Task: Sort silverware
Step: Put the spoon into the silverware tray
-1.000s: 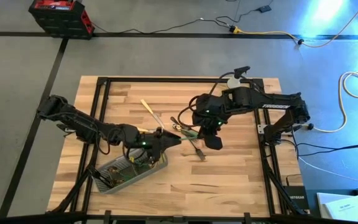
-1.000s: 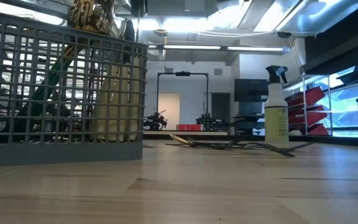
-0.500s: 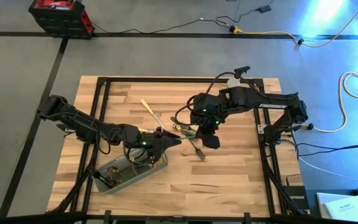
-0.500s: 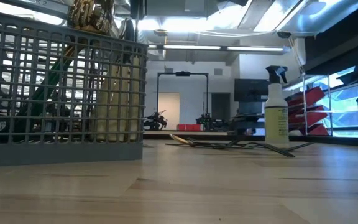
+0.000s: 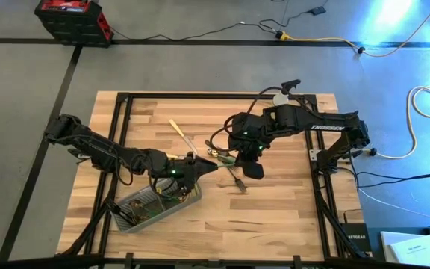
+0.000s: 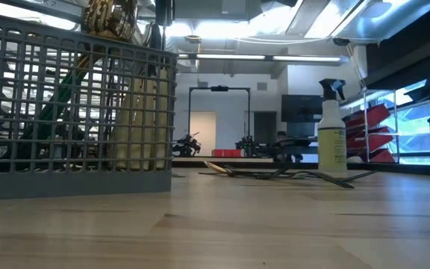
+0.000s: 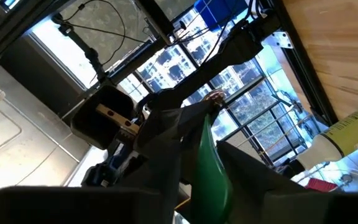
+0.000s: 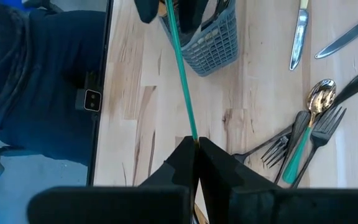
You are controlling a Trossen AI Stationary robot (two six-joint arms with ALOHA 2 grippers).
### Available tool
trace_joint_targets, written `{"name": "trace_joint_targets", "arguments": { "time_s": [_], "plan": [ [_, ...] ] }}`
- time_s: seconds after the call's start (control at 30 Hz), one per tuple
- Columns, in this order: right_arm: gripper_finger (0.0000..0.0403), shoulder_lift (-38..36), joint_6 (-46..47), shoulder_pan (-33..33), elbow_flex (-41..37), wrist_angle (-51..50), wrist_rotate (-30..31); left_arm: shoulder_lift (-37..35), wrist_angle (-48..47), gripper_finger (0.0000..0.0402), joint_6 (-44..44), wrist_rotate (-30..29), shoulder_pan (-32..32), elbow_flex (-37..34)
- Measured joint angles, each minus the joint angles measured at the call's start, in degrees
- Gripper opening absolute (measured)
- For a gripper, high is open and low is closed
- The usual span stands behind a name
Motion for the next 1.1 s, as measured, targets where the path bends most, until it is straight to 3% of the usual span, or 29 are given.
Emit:
{"name": "trace_joint_targets", "arguments": {
  "time_s": [0.2, 0.57, 0.73, 0.97, 1.1],
  "plan": [
    [0.0, -0.02, 0.12, -1.06, 0.0, 1.1, -0.14, 0.0, -0.02, 0.0046, 0.0, -0.76, 0.0, 0.0],
    [0.0, -0.02, 0.69, -1.63, 0.0, 1.14, -1.29, 0.0, 0.51, 0.0036, 0.39, -1.89, 0.0, 0.0],
    [0.0001, -0.02, 1.42, -1.63, 0.0, 1.23, -1.79, 0.04, 1.53, 0.0005, 0.43, -5.18, -0.66, -0.07],
    [0.0002, -0.11, 1.64, -1.64, 0.02, 2.04, -2.47, 0.05, 1.73, 0.0001, 0.07, -7.1, -0.68, 0.46],
    [0.0027, -0.11, 2.08, -1.63, 0.02, 3.8, -3.61, 0.04, 2.2, 0.0, -0.01, -7.15, -0.68, 0.61]
  ]
}}
